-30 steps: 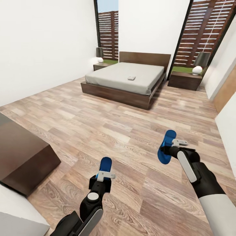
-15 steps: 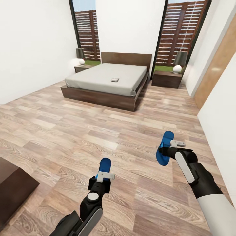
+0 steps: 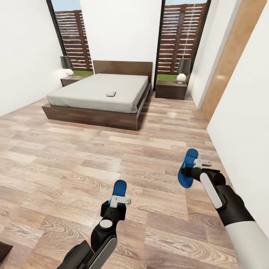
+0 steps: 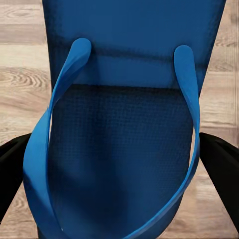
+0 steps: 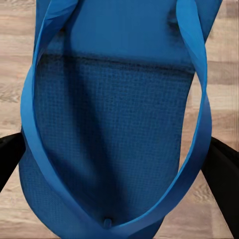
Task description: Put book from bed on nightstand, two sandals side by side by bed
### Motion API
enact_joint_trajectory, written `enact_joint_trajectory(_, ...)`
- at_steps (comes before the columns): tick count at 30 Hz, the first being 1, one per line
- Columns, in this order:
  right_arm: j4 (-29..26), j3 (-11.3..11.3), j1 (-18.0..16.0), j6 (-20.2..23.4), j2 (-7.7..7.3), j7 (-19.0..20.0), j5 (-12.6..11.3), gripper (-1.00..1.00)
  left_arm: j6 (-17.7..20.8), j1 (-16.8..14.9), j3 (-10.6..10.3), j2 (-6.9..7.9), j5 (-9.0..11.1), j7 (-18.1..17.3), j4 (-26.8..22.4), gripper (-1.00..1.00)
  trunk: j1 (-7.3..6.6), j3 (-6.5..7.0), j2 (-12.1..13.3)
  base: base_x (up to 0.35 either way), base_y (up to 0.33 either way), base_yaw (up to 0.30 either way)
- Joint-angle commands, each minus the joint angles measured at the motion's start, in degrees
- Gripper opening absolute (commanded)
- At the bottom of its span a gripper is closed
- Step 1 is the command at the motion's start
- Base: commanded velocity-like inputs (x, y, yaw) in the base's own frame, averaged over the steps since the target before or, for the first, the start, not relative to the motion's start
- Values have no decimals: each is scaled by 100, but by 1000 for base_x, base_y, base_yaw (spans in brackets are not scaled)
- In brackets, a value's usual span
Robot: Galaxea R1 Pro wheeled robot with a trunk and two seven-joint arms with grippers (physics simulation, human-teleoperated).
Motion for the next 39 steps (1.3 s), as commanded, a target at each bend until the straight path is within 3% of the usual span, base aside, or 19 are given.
enact_joint_trajectory(1, -1, 16, -5, 12, -5, -59, -58, -100, 12, -7, -15, 5, 45, 61, -8, -100, 3, -3, -2, 336, 0, -286)
enact_joint_trajectory(15, 15, 25, -5, 46, -5, -66, -57, -100, 11, -12, -15, -2, 53, 52, -8, -100, 3, 24, -2, 336, 0, -286)
enact_joint_trajectory(25, 24, 25, -5, 48, -8, -68, -48, -100, 9, -15, -21, -138, 20, 60, 192, -100, 3, 43, -2, 336, 0, -278)
enact_joint_trajectory(39, -10, 63, -5, 49, -14, -68, -48, -100, 9, -16, 1, -121, -4, 52, 211, -100, 3, 47, -2, 336, 0, -40)
